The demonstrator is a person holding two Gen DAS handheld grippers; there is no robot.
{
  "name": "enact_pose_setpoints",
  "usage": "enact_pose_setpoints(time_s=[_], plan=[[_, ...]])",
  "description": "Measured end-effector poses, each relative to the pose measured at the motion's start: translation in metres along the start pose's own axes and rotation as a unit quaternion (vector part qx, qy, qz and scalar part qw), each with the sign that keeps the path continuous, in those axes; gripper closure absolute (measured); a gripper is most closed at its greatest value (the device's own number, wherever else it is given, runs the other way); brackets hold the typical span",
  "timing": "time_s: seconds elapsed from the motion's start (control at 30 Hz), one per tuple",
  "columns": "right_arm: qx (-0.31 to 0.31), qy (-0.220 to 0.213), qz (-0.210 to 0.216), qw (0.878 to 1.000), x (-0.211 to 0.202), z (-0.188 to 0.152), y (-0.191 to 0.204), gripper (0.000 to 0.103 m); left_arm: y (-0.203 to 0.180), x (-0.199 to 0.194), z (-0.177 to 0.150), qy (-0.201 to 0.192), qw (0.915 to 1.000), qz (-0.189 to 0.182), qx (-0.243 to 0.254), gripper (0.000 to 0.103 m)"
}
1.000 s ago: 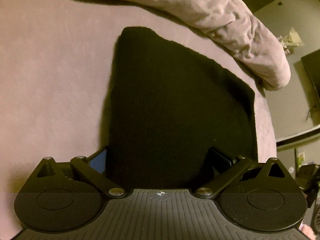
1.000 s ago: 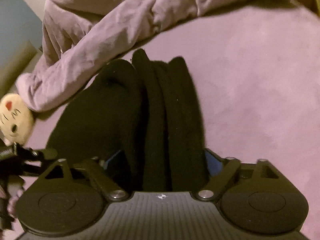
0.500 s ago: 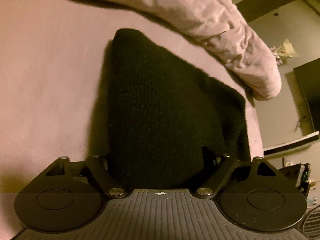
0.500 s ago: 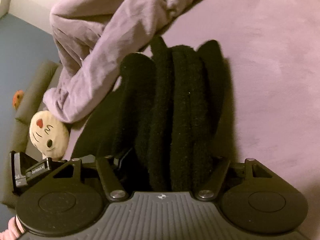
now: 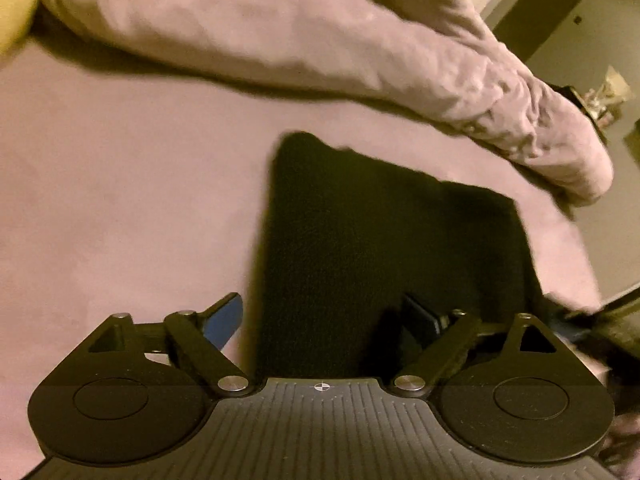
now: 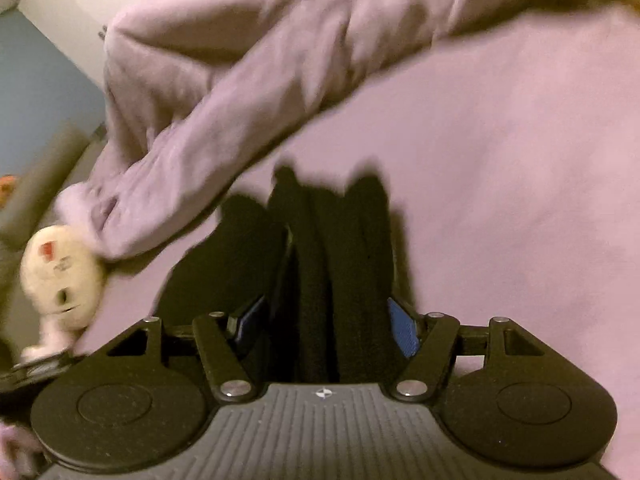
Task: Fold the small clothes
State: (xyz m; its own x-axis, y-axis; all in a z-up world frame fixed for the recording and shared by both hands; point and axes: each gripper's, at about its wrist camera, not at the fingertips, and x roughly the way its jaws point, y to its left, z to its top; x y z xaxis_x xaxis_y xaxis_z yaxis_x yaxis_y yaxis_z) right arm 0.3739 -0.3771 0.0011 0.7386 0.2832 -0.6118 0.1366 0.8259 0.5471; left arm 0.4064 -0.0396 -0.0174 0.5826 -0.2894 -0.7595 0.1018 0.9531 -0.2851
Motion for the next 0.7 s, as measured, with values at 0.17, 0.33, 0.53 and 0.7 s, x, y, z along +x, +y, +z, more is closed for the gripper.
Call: enact_pose_setpoints(time_s=[0.17,0.33,0.53,0.7], plan=[[-0.079,-0.120,0.006,0.990,-0.030,-0.008,0.059,0.018,-0.011,-0.020,-0.011,-0.062,0.9979,0.020,0.007,0.006],[-0.195,-0.143,-0.045,0.969,0.013,-0.043,0.106,0.015,-0.018,-0.013,-0.023,-0.055,0.9981,0.027,-0.013,0.006],[-0.254,-0.172,-0.147,0.940,0.040,-0.083,0.065,0.015,-0.011,-0.015,-0.054,-0.060,0.9972,0.031,0.031,0.003],[-0.214,-0.202,-0.134,0.946,0.041,-0.084,0.051,0.010,-0.006,-0.022,-0.073,-0.102,0.9935,0.036,0.038,0.002]])
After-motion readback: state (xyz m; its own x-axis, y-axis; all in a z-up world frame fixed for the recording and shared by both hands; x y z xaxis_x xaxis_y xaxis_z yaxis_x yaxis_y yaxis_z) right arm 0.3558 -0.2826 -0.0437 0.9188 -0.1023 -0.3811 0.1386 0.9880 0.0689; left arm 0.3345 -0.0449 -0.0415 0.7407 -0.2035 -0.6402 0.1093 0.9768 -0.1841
